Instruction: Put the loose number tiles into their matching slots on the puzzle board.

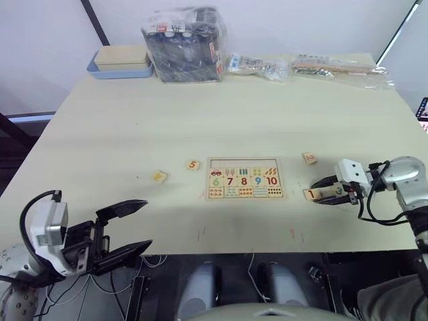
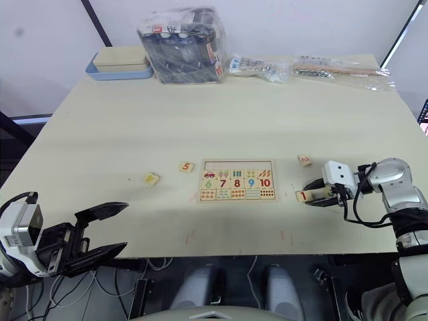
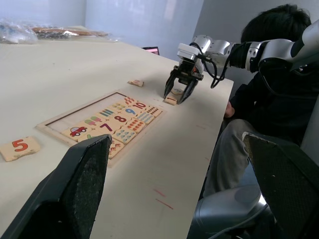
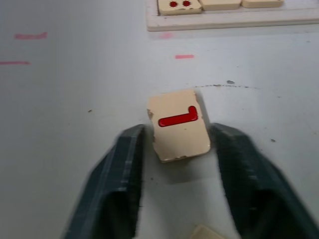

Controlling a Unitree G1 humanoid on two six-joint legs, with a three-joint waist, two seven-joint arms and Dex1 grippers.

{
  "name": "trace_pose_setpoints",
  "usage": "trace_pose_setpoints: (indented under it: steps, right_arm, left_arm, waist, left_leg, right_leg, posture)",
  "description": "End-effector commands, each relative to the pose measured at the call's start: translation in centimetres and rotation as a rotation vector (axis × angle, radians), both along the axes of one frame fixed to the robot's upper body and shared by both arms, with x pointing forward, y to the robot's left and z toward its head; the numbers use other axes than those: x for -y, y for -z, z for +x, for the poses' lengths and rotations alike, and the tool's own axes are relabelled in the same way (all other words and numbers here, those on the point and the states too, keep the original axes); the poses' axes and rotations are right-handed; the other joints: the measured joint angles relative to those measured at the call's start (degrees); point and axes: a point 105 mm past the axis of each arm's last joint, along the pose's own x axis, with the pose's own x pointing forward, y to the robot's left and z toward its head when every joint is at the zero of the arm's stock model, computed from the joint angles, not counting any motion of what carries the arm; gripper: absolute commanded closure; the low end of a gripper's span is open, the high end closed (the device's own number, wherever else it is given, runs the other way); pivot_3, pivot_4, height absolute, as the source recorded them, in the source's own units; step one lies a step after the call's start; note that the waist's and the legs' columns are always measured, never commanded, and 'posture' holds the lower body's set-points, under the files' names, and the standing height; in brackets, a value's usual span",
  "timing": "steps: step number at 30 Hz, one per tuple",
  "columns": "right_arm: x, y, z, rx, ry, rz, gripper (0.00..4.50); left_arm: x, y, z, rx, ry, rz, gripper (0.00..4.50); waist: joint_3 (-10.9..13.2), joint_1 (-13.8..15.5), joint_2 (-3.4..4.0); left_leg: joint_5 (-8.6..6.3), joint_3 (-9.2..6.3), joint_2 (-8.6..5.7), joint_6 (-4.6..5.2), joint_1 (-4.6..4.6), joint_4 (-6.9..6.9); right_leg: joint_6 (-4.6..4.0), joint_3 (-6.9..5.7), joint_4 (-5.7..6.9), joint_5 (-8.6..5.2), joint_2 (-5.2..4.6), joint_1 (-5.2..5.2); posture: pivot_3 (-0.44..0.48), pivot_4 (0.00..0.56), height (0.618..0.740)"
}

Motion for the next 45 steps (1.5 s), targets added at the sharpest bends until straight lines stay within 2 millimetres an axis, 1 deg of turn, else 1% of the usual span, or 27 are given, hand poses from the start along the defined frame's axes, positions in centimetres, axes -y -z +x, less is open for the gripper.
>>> trace_pose_setpoints:
  steps: [1, 5, 7, 10, 11, 13, 15, 18, 19, 22, 24, 27, 31, 33, 35, 37, 43, 45]
  right_arm:
    - [-0.1, -1.0, 0.3, 0.021, 0.0, 0.003, 3.63]
    - [-1.0, -2.8, 0.2, 0.036, -0.033, -0.003, 3.63]
    - [-2.5, -4.8, 0.4, 0.067, -0.044, -0.031, 3.63]
    - [-5.4, -7.6, 0.1, 0.036, -0.038, -0.032, 3.63]
    - [-6.3, -8.4, 0.0, 0.042, -0.036, -0.069, 3.63]
    - [-7.6, -9.7, 0.1, 0.054, -0.014, -0.107, 3.63]
    - [-8.5, -10.6, 0.2, 0.049, 0.007, -0.121, 3.63]
    - [-10.5, -12.6, 0.2, 0.038, 0.012, -0.135, 3.63]
    - [-11.3, -13.3, 0.5, 0.033, 0.024, -0.148, 3.63]
    - [-13.1, -14.4, 1.4, 0.029, 0.06, -0.183, 3.63]
    - [-14.2, -14.8, 1.8, 0.022, 0.071, -0.184, 3.63]
    - [-16.4, -15.1, 2.4, 0.033, 0.068, -0.178, 3.63]
    - [-19.2, -14.8, 3.6, 0.027, 0.087, -0.173, 3.63]
    - [-20.2, -14.1, 4.0, 0.035, 0.083, -0.2, 3.63]
    - [-20.9, -12.8, 4.6, 0.052, 0.078, -0.265, 3.63]
    - [-21.9, -11.8, 5.1, 0.07, 0.063, -0.291, 3.63]
    - [-25.0, -10.1, 5.8, 0.083, 0.034, -0.291, 3.63]
    - [-25.9, -9.8, 6.0, 0.077, 0.042, -0.279, 3.63]
  left_arm:
    - [-0.2, -0.8, -0.1, 0.047, -0.005, 0.004, 0.0]
    - [-0.4, -0.7, -0.2, 0.047, -0.014, 0.004, 0.0]
    - [-0.6, -0.7, -0.2, 0.048, -0.022, 0.004, 0.0]
    - [-0.7, -0.7, -0.2, 0.05, -0.034, -0.001, 0.0]
    - [-0.7, -0.8, -0.2, 0.053, -0.036, -0.005, 0.0]
    - [-0.8, -0.8, -0.3, 0.057, -0.043, -0.013, 0.0]
    - [-0.9, -0.9, -0.3, 0.062, -0.055, -0.018, 0.0]
    - [-1.1, -1.1, -0.3, 0.067, -0.083, -0.034, 0.0]
    - [-1.2, -1.2, -0.4, 0.066, -0.095, -0.046, 0.0]
    - [-1.4, -1.3, -0.4, 0.068, -0.142, -0.073, 0.0]
    - [-1.6, -1.3, -0.4, 0.066, -0.167, -0.08, 0.0]
    - [-1.7, -1.2, -0.5, 0.061, -0.19, -0.082, 0.0]
    - [-1.9, -1.0, -0.4, 0.059, -0.207, -0.077, 0.0]
    - [-2.1, -0.9, -0.4, 0.058, -0.212, -0.073, 0.0]
    - [-2.3, -0.9, -0.4, 0.06, -0.224, -0.067, 0.0]
    - [-2.5, -0.9, -0.4, 0.061, -0.23, -0.063, 0.0]
    - [-2.8, -0.8, -0.3, 0.071, -0.251, -0.054, 0.0]
    - [-2.9, -0.8, -0.3, 0.071, -0.254, -0.053, 0.0]
  waist:
    - [0.0, -0.01, 0.0]
    - [0.02, -0.04, 0.03]
    - [0.12, -0.11, 0.2]
    - [0.12, -0.35, 0.24]
    - [0.13, -0.44, 0.25]
    - [0.12, -0.61, 0.24]
    - [0.08, -0.59, 0.17]
    - [0.09, -0.76, 0.17]
    - [0.1, -0.91, 0.18]
    - [0.09, -1.44, 0.16]
    - [0.08, -1.52, 0.15]
    - [0.08, -1.64, 0.16]
    - [0.09, -1.86, 0.17]
    - [0.09, -1.83, 0.17]
    - [0.08, -1.83, 0.16]
    - [0.09, -1.94, 0.17]
    - [0.09, -2.93, 0.18]
    - [0.12, -3.17, 0.22]
  left_leg:
    - [0.0, 0.0, 0.0, 0.0, 0.0, 0.0]
    - [0.0, 0.0, 0.0, 0.0, 0.0, 0.0]
    - [0.0, 0.0, 0.01, 0.0, 0.0, -0.01]
    - [0.0, 0.02, 0.03, 0.0, -0.05, -0.02]
    - [0.0, 0.0, 0.05, 0.0, -0.05, -0.03]
    - [-0.01, -0.03, 0.07, -0.01, -0.05, -0.04]
    - [-0.01, -0.06, 0.07, -0.02, -0.08, -0.04]
    - [-0.02, -0.07, 0.02, -0.02, -0.17, -0.04]
    - [-0.02, -0.07, 0.0, -0.02, -0.18, -0.04]
    - [-0.03, -0.06, 0.02, -0.04, -0.21, -0.09]
    - [-0.05, -0.08, 0.03, -0.08, -0.21, -0.1]
    - [-0.08, -0.07, 0.03, -0.12, -0.22, -0.1]
    - [-0.09, -0.08, 0.05, -0.15, -0.23, -0.12]
    - [-0.09, -0.08, 0.05, -0.17, -0.24, -0.12]
    - [-0.12, -0.08, 0.04, -0.22, -0.25, -0.11]
    - [-0.15, -0.08, 0.0, -0.27, -0.26, -0.11]
    - [0.01, -0.09, 0.0, -0.36, -0.27, -0.13]
    - [0.01, -0.09, 0.0, -0.37, -0.26, -0.13]
  right_leg:
    - [0.0, 0.0, 0.0, 0.0, 0.0, 0.0]
    - [-0.01, 0.01, 0.02, 0.01, -0.01, -0.01]
    - [-0.01, 0.0, 0.02, 0.01, -0.01, -0.02]
    - [-0.02, 0.0, 0.04, 0.01, -0.28, -0.12]
    - [-0.03, -0.04, 0.04, 0.02, -0.28, -0.12]
    - [-0.05, -0.1, 0.03, 0.03, -0.32, -0.17]
    - [-0.06, -0.21, 0.02, 0.03, -0.41, -0.2]
    - [-0.07, -0.34, -0.02, 0.03, -0.63, -0.24]
    - [-0.07, -0.38, -0.02, 0.03, -0.67, -0.25]
    - [-0.2, -0.74, -0.02, 0.11, -1.07, -0.33]
    - [-0.24, -1.26, -0.02, 0.13, -1.38, -0.33]
    - [-0.29, -1.47, -0.03, 0.16, -1.51, -0.34]
    - [-0.33, -1.6, -0.02, 0.19, -1.54, -0.37]
    - [-0.34, -1.6, -0.02, 0.19, -1.54, -0.37]
    - [-0.34, -1.66, -0.02, 0.2, -1.57, -0.37]
    - [-0.34, -1.75, -0.02, 0.2, -1.59, -0.37]
    - [-0.33, -1.97, -0.01, 0.2, -1.5, -0.37]
    - [-0.33, -1.96, 0.0, 0.2, -1.47, -0.37]
  posture:
    - [0.0, 0.15, 0.74]
    - [0.0, 0.15, 0.74]
    - [0.0, 0.15, 0.74]
    - [0.0, 0.15, 0.74]
    - [0.0, 0.15, 0.74]
    - [0.0, 0.15, 0.74]
    - [0.0, 0.15, 0.74]
    - [0.0, 0.15, 0.74]
    - [0.0, 0.15, 0.74]
    - [0.0, 0.15, 0.74]
    - [0.0, 0.15, 0.74]
    - [0.0, 0.15, 0.74]
    - [0.0, 0.15, 0.74]
    - [0.0, 0.15, 0.74]
    - [0.0, 0.15, 0.74]
    - [0.0, 0.15, 0.74]
    - [0.0, 0.15, 0.74]
    - [0.0, 0.15, 0.74]
